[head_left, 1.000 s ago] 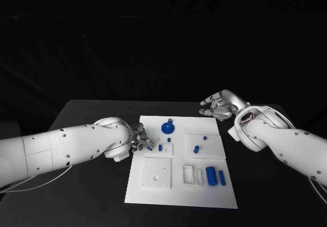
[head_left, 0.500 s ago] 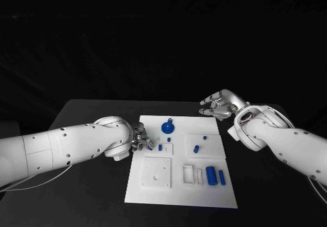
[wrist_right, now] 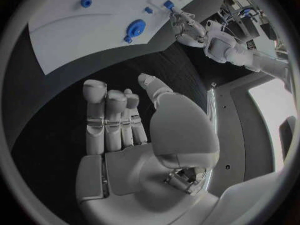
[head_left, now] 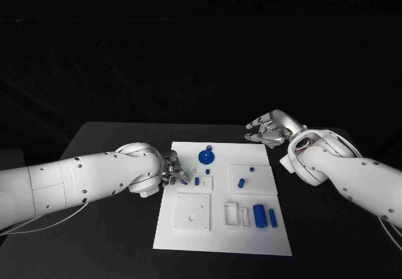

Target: Assemble the parts on the task board

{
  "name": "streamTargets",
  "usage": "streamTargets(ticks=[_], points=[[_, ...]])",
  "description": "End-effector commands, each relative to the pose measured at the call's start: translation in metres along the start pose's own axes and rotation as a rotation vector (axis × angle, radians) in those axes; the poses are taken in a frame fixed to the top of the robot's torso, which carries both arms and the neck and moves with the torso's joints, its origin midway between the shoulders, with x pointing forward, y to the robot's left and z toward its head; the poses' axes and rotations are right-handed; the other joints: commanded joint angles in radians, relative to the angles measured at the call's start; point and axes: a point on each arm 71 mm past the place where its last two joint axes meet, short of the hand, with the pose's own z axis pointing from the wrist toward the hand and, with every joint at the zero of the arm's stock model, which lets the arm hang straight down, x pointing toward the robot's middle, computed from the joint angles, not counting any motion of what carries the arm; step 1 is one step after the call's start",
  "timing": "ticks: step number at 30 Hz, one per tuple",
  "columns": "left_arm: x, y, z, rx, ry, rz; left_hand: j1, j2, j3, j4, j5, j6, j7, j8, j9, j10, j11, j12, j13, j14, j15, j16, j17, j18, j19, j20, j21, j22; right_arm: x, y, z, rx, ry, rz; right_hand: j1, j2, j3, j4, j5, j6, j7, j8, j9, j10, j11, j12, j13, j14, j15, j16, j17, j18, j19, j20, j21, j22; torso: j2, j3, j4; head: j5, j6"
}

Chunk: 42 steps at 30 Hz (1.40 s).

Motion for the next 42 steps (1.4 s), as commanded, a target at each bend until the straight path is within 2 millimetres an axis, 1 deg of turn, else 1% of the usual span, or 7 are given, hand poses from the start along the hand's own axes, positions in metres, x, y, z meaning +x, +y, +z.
streamTargets(ticks=[1, 5, 12, 18, 36, 42], points=[[0.0178, -0.0018, 0.0015, -0.001, 0.082, 0.044, 0.013, 0.0, 0.003, -0.004, 0.004, 0.205, -0.132, -0.003, -0.003, 0.01, -0.03, 0.005, 0.001, -0.004, -0.002, 0.004, 0.001, 0.002, 0.001, 0.009, 0.0, 0.018, 0.001, 0.0006, -0.0002, -0.008, 0.009, -0.002, -0.008, -0.002, 0.005, -0.001, 0.003, -0.007, 0.001, -0.006, -0.002, -0.005, -0.001, -0.003, 0.0, -0.005, 0.0, -0.004, -0.001, 0.017, 0.003, 0.0, 0.0, 0.073, 0.0, 0.0, 0.0001, 0.0, 0.0], [0.0179, -0.0018, 0.0015, -0.001, 0.082, 0.062, 0.02, 0.001, 0.011, -0.013, 0.019, 0.205, -0.131, -0.002, -0.003, 0.01, -0.03, 0.004, 0.001, -0.004, -0.002, 0.004, 0.002, 0.003, 0.001, 0.011, 0.0, 0.018, 0.001, 0.0005, -0.0002, -0.007, 0.009, -0.002, -0.008, -0.002, 0.005, -0.001, 0.003, -0.007, 0.001, -0.006, -0.002, -0.005, -0.001, -0.003, 0.0, -0.005, 0.0, -0.004, -0.001, 0.017, 0.003, 0.0, 0.0, 0.073, 0.0, 0.0001, -0.0002, 0.0, 0.001], [0.0169, -0.0001, 0.0019, -0.007, 0.08, 0.087, 0.019, 0.0, 0.02, -0.022, 0.028, 0.206, -0.131, -0.002, -0.002, 0.01, -0.03, 0.005, 0.001, -0.004, -0.001, 0.006, 0.004, 0.005, 0.0, 0.013, 0.001, 0.018, 0.0011, 0.0001, -0.0003, -0.007, 0.01, -0.002, -0.01, -0.002, 0.006, 0.0, 0.005, -0.007, 0.001, -0.006, -0.002, -0.004, -0.001, -0.002, 0.0, -0.005, 0.0, -0.005, -0.001, 0.017, 0.003, 0.0, 0.0, 0.073, 0.001, 0.0001, -0.0004, 0.0, 0.0], [0.0164, 0.0007, 0.002, -0.01, 0.077, 0.097, 0.018, 0.001, 0.024, -0.026, 0.032, 0.207, -0.131, -0.002, 0.0, 0.01, -0.029, 0.006, 0.001, -0.003, -0.001, 0.007, 0.005, 0.006, 0.0, 0.014, 0.002, 0.018, 0.0012, -0.0001, -0.0004, -0.006, 0.01, -0.002, -0.01, -0.002, 0.006, 0.0, 0.005, -0.007, 0.001, -0.006, -0.002, -0.004, -0.001, -0.002, 0.0, -0.005, 0.0, -0.005, -0.001, 0.017, 0.003, 0.0, 0.0, 0.073, 0.0, -0.0005, -0.0002, 0.0, 0.0], [0.0133, 0.0053, 0.003, -0.026, 0.064, 0.117, 0.014, 0.005, 0.038, -0.038, 0.039, 0.208, -0.131, -0.002, 0.003, 0.01, -0.031, 0.008, 0.001, -0.001, -0.001, 0.012, 0.01, 0.009, 0.0, 0.016, 0.006, 0.019, 0.0028, -0.0003, -0.0004, -0.006, 0.012, 0.0, -0.01, -0.003, 0.006, -0.002, 0.007, -0.007, 0.001, -0.006, -0.002, -0.004, -0.001, -0.002, 0.0, -0.005, 0.0, -0.005, -0.001, 0.017, 0.003, 0.0, 0.0, 0.073, 0.001, 0.0003, -0.0003, 0.0, -0.002], [0.0139, 0.0046, 0.0028, -0.024, 0.068, 0.121, 0.014, 0.005, 0.038, -0.038, 0.039, 0.208, -0.131, -0.002, 0.003, 0.01, -0.031, 0.008, 0.001, -0.001, -0.001, 0.012, 0.01, 0.009, 0.0, 0.016, 0.006, 0.019, 0.0031, -0.0005, -0.0005, -0.006, 0.013, 0.0, -0.01, -0.003, 0.006, -0.002, 0.007, -0.007, 0.001, -0.006, -0.002, -0.004, -0.001, -0.002, 0.0, -0.005, 0.0, -0.005, -0.001, 0.017, 0.003, 0.0, 0.0, 0.073, 0.001, 0.0, -0.0004, -0.001, -0.002]])
